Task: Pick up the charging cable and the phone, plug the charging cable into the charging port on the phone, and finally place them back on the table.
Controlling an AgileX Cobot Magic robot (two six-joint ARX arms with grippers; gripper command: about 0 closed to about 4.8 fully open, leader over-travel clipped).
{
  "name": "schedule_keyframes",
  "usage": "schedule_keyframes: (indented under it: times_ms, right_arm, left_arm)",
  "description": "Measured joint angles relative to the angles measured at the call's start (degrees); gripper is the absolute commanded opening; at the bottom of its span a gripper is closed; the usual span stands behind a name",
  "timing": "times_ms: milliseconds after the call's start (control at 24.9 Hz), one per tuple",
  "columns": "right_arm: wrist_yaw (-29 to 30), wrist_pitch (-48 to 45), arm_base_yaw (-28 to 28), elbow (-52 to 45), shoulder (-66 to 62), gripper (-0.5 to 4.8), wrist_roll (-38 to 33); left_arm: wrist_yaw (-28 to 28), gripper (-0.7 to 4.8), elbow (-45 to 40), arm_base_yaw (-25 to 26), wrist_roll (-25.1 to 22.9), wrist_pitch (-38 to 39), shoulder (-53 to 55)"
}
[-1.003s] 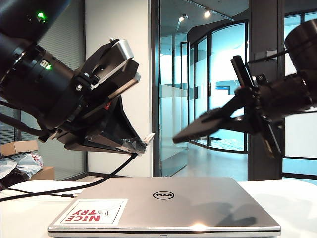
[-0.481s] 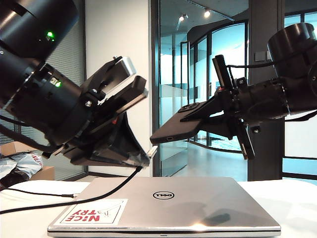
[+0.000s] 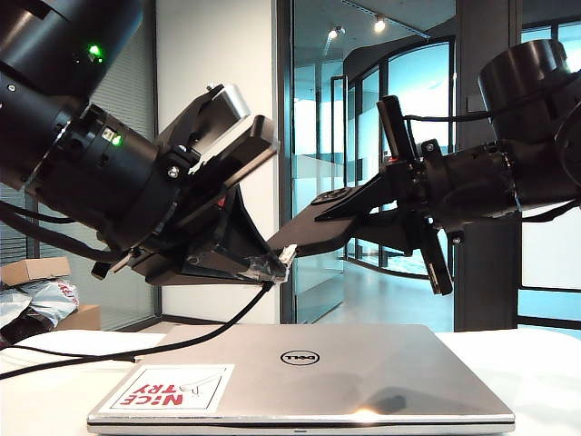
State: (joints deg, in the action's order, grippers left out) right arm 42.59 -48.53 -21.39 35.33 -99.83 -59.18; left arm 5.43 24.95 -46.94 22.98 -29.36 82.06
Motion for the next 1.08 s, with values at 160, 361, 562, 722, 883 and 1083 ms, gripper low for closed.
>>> schedule_keyframes:
  times_ms: [160, 361, 562, 722, 883, 1083]
  right_arm:
    - [0.2, 0.0, 0.1, 0.0, 0.0, -0.05, -1.0]
    - [1.0, 0.0, 0.1, 0.0, 0.0, -0.05, -1.3]
    - [1.4, 0.0, 0.2, 0.0, 0.0, -0.05, -2.6]
    - [1.6, 0.0, 0.2, 0.0, 0.0, -0.06, -3.1]
    - [2.7, 0.0, 0.3, 0.0, 0.0, -0.06, -3.1]
    - [2.9, 0.0, 0.2, 0.0, 0.0, -0.06, -1.4]
  left_arm:
    - [0.0, -0.07, 0.0, 0.0, 0.0, 0.0, 0.0]
    - [0.0, -0.07, 0.0, 0.0, 0.0, 0.0, 0.0]
    - [0.0, -0.07, 0.0, 0.0, 0.0, 0.0, 0.0]
    - [0.0, -0.07, 0.0, 0.0, 0.0, 0.0, 0.0]
    - [0.2, -0.07, 0.0, 0.0, 0.0, 0.1, 0.0]
    - [0.3, -0.07, 0.0, 0.0, 0.0, 0.3, 0.0]
